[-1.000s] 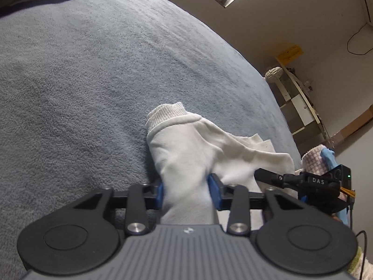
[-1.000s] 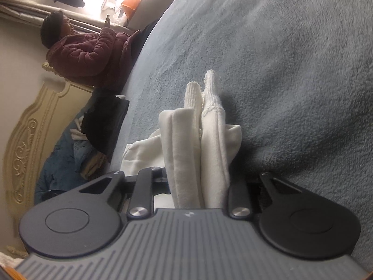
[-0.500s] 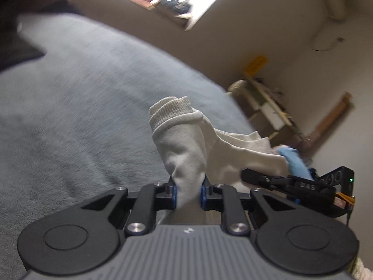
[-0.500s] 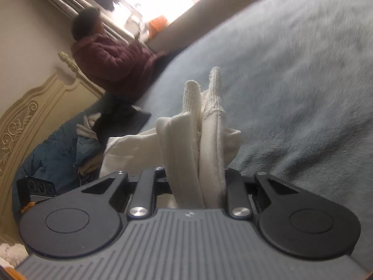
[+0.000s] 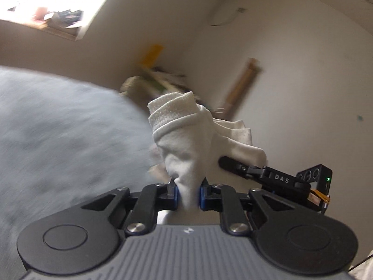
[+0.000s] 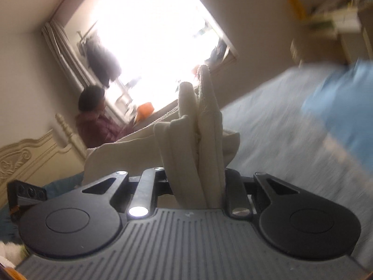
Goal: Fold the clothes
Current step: 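Carry the sweatshirt with both grippers over to the folded clothes stack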
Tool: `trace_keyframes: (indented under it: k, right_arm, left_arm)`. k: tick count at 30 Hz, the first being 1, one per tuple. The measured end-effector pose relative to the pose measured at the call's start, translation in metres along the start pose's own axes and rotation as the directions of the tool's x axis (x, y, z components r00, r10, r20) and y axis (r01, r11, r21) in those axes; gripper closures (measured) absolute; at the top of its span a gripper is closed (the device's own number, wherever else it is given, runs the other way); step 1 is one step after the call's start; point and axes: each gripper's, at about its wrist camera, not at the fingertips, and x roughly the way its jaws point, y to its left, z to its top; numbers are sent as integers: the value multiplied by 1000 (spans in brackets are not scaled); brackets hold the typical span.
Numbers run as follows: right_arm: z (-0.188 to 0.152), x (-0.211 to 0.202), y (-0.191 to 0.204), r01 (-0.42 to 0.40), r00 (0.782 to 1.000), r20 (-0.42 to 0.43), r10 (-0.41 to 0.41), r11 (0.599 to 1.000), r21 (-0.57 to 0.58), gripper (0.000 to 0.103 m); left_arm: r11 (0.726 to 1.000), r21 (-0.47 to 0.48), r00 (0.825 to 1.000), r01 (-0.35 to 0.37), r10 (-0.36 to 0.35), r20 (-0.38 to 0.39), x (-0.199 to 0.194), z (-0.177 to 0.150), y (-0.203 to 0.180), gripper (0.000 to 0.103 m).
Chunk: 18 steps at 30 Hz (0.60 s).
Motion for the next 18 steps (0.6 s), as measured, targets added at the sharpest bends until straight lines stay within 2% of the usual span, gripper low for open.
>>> trace_keyframes:
  k: [4,9,13,18]
  right_arm:
    - [56,-46,-12,89,991,104,-79,991,-96,85]
    - [117,-82,-46,209,967,179,-180,965,-159,85]
    - [154,-100,-82,284,946,208,-247,943,-173,85]
    - [186,-112,-133,358,925,208,-317,912,-200,86]
  left_arm:
    - [991,46,992,125,-125,-16,47,41,-46,86]
    - [970,80,973,228,-223,-63,117,72,-90,87]
    - [958,53,957,281,-275,-95,172,77,-111,87]
    - [942,-7,934,335,-334,-125,240,78,-128,87]
